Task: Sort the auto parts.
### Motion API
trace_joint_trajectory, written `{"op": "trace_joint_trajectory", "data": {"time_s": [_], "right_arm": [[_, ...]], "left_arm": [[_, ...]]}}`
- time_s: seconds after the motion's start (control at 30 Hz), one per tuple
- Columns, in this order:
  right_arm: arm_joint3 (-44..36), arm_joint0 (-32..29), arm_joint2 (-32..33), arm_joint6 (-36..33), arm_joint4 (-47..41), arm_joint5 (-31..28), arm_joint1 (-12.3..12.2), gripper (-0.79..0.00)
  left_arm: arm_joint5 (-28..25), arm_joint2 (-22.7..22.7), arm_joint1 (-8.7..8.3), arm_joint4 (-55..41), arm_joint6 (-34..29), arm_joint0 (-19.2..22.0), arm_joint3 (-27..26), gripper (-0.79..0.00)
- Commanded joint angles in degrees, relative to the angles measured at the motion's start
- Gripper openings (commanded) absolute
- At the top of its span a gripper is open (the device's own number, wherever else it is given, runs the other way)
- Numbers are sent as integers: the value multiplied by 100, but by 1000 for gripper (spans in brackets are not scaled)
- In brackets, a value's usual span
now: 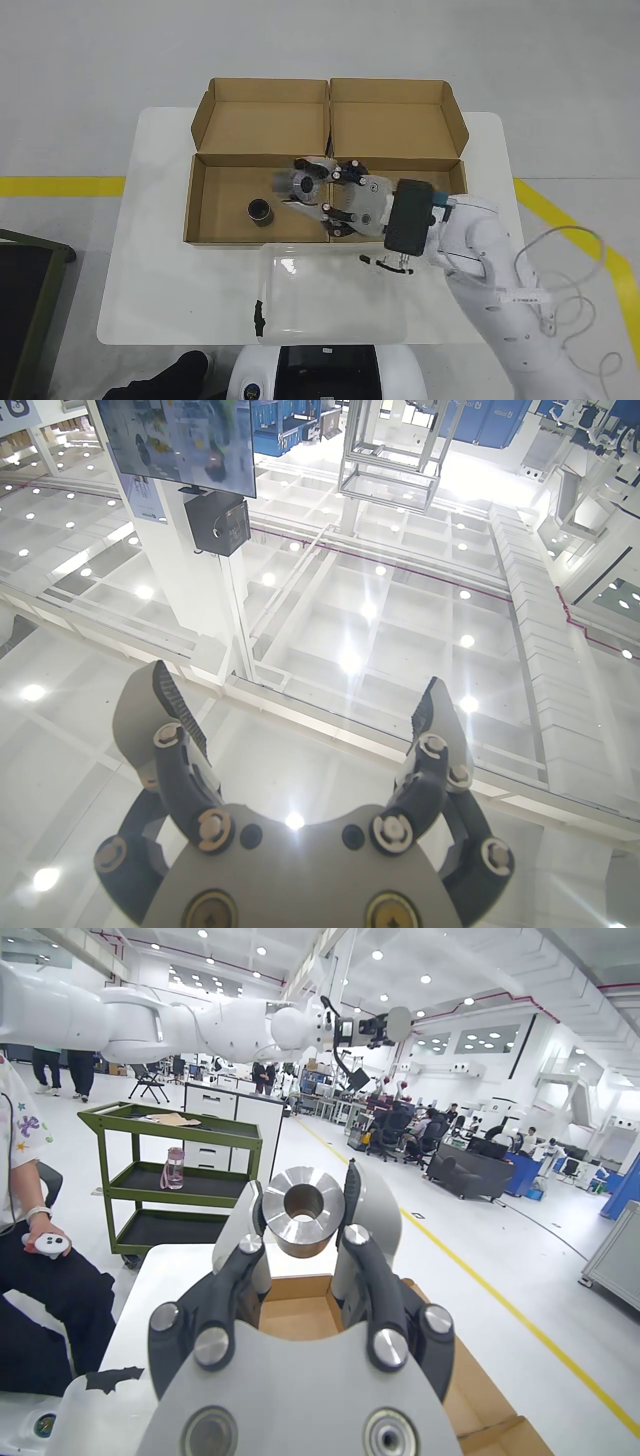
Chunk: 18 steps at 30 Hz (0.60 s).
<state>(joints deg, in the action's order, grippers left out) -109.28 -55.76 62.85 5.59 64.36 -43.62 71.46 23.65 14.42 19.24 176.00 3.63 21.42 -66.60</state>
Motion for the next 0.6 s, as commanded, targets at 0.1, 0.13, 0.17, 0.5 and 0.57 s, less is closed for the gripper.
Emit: {"op": "trace_joint_trajectory", "data": {"time_s": [0.1,0.13,0.17,0.5,0.57], "right_arm": [[48,21,66,183,-155,194,17,-785],[61,15,78,208,-199,228,20,-785],[68,12,84,211,-223,238,21,-785],[190,52,-30,-25,-83,140,26,-785],[267,103,-126,-98,-8,145,39,-785]], "left_arm": [[0,0,0,0,0,0,0,0],[0,0,0,0,0,0,0,0],[0,0,0,0,0,0,0,0],[0,0,0,0,0,0,0,0],[0,0,0,0,0,0,0,0]]}}
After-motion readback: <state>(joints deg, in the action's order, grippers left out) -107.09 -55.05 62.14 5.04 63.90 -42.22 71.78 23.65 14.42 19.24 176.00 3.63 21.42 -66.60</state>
